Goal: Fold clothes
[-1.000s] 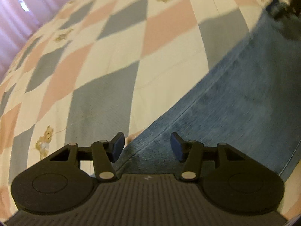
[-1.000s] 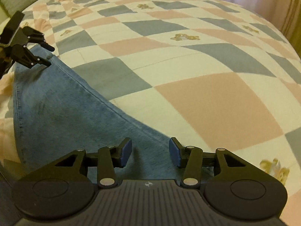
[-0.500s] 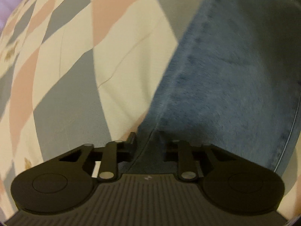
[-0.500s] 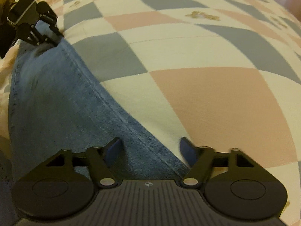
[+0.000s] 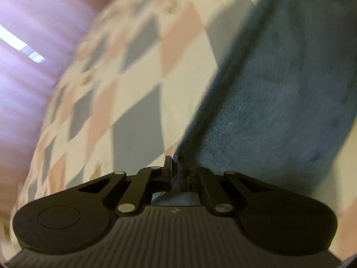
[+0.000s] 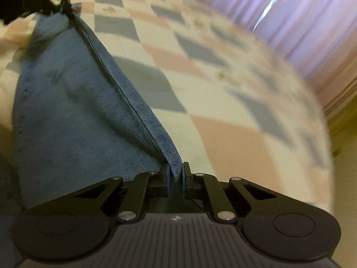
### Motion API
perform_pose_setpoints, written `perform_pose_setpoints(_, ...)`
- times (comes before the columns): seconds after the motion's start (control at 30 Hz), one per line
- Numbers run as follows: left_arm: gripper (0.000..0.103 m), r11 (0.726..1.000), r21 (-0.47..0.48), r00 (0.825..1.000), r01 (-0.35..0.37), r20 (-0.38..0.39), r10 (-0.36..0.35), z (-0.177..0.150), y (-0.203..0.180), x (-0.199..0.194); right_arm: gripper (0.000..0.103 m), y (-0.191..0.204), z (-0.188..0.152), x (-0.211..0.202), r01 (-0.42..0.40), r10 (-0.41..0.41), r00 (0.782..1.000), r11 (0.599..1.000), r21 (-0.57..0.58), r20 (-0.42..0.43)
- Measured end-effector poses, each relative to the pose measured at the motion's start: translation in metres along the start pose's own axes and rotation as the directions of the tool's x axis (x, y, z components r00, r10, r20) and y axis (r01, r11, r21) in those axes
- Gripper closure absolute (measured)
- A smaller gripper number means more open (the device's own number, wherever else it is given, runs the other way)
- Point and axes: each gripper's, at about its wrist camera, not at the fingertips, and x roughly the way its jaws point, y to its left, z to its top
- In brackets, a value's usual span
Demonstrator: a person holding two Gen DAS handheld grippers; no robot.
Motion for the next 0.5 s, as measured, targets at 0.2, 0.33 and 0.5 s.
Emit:
perform_pose_setpoints(0.2,0.101,0.971,-0.232,0.998,-0.056,-0.025,0.052,-0.036,-0.056,-0.124,0.097,0.086,-0.023,-0.112,0.154,-0.148,0.982,0.987,-0.043,0.12)
perform_pose_setpoints(0.33,0.102,0.917,-0.392,0.992,-0.07,-0.125,0.023,-0.053,-0.115,-0.176,0.096,0.152,-0.061,-0.175,0.129,-0.128,0.985,0.992,-0.003,0.116)
perform_pose_setpoints(0.5,0.095,0.811,-0.58,0.958,-0.074,-0.268,-0.104,-0.087,-0.199,-0.21,0.072,0.206,-0.114,-0.187,-0.011,0.032,0.994,0.981,0.191,-0.105)
